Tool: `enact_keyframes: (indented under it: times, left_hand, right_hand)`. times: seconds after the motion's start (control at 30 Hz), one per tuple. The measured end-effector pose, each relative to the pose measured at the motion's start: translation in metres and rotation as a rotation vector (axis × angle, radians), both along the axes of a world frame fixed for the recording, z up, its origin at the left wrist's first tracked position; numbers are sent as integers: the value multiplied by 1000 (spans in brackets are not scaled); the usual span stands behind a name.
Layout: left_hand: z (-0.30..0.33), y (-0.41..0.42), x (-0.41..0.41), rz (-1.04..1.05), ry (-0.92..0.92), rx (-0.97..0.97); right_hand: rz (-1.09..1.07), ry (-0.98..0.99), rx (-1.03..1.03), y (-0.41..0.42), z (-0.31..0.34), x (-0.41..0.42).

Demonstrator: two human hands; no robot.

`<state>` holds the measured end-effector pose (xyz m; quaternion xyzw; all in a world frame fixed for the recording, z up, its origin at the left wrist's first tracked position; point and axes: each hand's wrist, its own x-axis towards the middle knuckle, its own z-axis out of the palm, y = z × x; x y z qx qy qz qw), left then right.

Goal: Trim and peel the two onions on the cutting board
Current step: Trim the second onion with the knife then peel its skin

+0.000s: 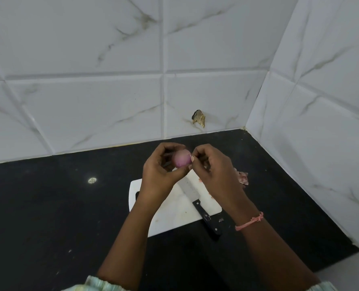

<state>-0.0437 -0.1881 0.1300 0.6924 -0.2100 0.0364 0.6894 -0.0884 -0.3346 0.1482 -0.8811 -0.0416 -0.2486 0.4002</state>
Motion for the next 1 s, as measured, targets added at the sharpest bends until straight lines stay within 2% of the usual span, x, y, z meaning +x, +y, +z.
enact_keyframes:
  times: [0.07, 0.2, 0.27, 0.37, 0.43, 0.5, 0.6, 0.7, 0.77, 0.83, 0.9, 1.0]
  left_hand:
    - [2, 2, 0, -49, 55, -43]
    - [4, 3, -1, -104, 193, -108]
    - [4, 2, -2, -142, 307, -160]
    - [3, -1, -1, -262, 538, -330]
    - [3, -2, -1, -281, 611, -377]
    - [3, -3, -2, -269, 625, -376]
    - [3, -3, -3, -205, 600, -328]
    - [3, -3, -2, -191, 626, -381]
    - [5, -3, -3, -195, 663, -430]
    - [5, -5, -3, -193, 682, -455]
    - [3, -5, -3, -198, 675, -467]
    - [1, -5, -2, -217, 644, -478]
  right_hand:
    - [8, 53, 89, 0, 1, 0]
    - [36, 191, 411, -1, 10, 1]
    - [25, 251, 569, -1, 15, 0]
    - [69, 306, 937, -2, 22, -2]
    - [39, 308, 1051, -4, 23, -2]
    - [-111, 264, 900, -9, 16, 0]
    - [-321, 141, 541, -22, -3, 2]
    - [-332, 159, 104, -29, -16, 5]
    - [-306, 158, -46, -25, -19, 5]
    - [-320, 35, -53, -20, -21, 4]
    - [-299, -86, 42, -14, -18, 1]
    - [-90, -109, 193, -2, -6, -6]
